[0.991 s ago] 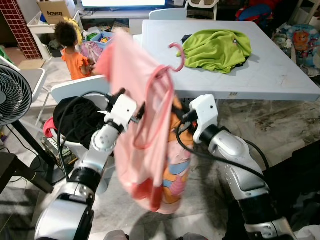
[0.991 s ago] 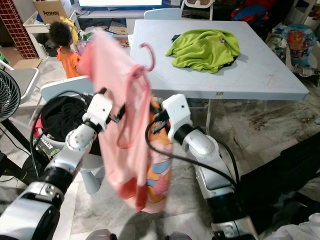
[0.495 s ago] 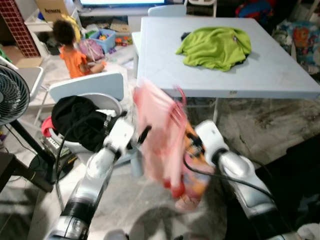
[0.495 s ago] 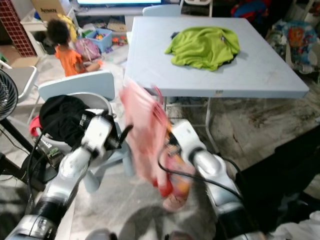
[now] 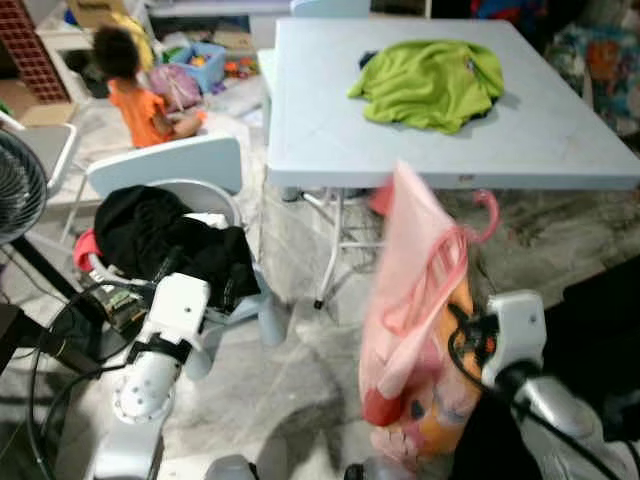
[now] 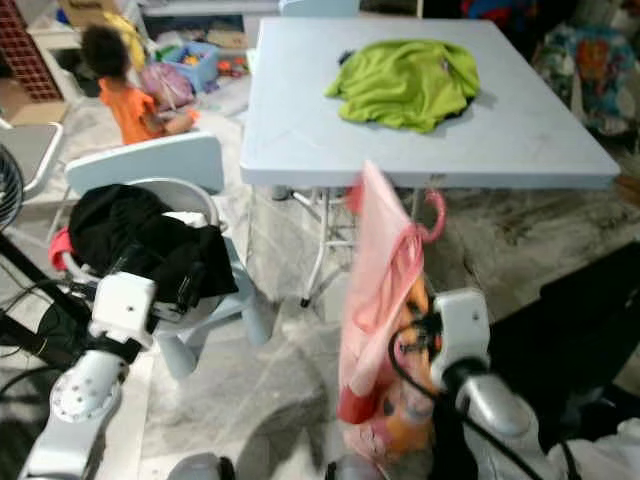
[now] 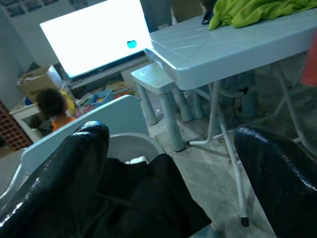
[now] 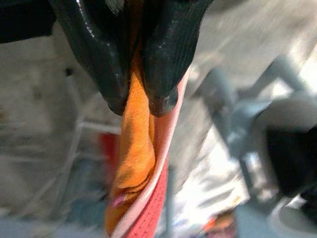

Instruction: Hang hanger

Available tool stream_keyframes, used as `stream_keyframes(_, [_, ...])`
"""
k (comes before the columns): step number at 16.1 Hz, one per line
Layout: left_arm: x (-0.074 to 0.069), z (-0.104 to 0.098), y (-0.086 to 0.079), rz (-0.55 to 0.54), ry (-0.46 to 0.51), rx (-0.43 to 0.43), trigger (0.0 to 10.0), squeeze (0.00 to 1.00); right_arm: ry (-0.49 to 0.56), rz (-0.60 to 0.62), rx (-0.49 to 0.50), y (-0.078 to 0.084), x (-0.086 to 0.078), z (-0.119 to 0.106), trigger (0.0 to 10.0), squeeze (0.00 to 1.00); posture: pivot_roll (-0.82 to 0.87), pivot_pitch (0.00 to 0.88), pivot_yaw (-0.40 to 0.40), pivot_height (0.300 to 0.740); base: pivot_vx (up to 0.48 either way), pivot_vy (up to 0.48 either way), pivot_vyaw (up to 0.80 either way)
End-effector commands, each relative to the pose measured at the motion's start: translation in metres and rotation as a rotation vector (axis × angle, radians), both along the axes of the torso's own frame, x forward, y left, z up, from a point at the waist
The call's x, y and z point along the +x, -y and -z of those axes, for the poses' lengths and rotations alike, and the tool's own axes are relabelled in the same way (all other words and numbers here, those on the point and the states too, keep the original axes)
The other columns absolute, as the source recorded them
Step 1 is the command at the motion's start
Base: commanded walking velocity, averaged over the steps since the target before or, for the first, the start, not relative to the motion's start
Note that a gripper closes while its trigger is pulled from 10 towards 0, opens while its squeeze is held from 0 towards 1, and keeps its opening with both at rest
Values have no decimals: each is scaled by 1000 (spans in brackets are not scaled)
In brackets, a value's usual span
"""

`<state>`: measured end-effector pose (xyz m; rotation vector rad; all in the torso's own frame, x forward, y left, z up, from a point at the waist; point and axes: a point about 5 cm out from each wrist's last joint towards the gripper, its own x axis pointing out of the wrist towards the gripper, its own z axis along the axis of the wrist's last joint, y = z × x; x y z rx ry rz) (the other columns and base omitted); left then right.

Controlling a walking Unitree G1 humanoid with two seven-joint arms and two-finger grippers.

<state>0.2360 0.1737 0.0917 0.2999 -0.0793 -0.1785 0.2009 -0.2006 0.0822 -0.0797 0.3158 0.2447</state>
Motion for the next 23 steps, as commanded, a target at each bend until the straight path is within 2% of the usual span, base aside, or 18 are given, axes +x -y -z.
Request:
stream_keyframes(1, [3,-2,11,55,-13,-1,10000,0,33,-120,-11,-14,1,-11,10000,0,-51,83,-7,740,0,0,0])
stream_keyframes(3, [10,-7,24,102,-24,-25,10000,0,23,-167,59,-25,3,-20,10000,0,-57,79,-4,740,0,0,0])
stream_keyframes(5, [12,-6,50,252,-80,-76,10000,0,41,-207,114,-38,6,-32,10000,0,-61,77,-5,740,0,0,0])
stream_keyframes(7, [11,-3,62,326,-102,-77,10000,0,45,-244,138,-45,5,-36,10000,0,-61,77,-5,740,0,0,0])
stream_keyframes(8, [10,0,74,410,-128,-53,10000,0,42,-317,156,-54,1,-40,10000,0,-61,77,-5,740,0,0,0])
stream_keyframes(10, [11,2,79,455,-151,-55,10000,0,11,-386,191,-60,-6,-42,10000,0,-69,67,-8,740,0,0,0])
stream_keyframes(13, [15,3,79,454,-155,-46,10000,0,-68,-513,214,-63,-22,-40,10000,0,-79,63,-11,740,0,0,0])
stream_keyframes(15, [18,5,80,451,-161,-40,10000,0,-90,-596,237,-65,-26,-44,10000,0,-89,62,-13,740,0,0,0])
stream_keyframes(19, [23,10,82,420,-163,-29,10000,0,-112,-668,255,-63,-30,-47,10000,0,-99,55,-16,740,0,0,0])
stream_keyframes(21, [24,13,76,396,-166,-6,10000,0,-133,-691,231,-59,-32,-46,10000,0,-100,52,-17,740,0,0,0])
stream_keyframes(23, [28,12,61,341,-154,14,10000,0,-164,-693,161,-43,-33,-40,10000,0,-96,51,-22,740,0,0,0])
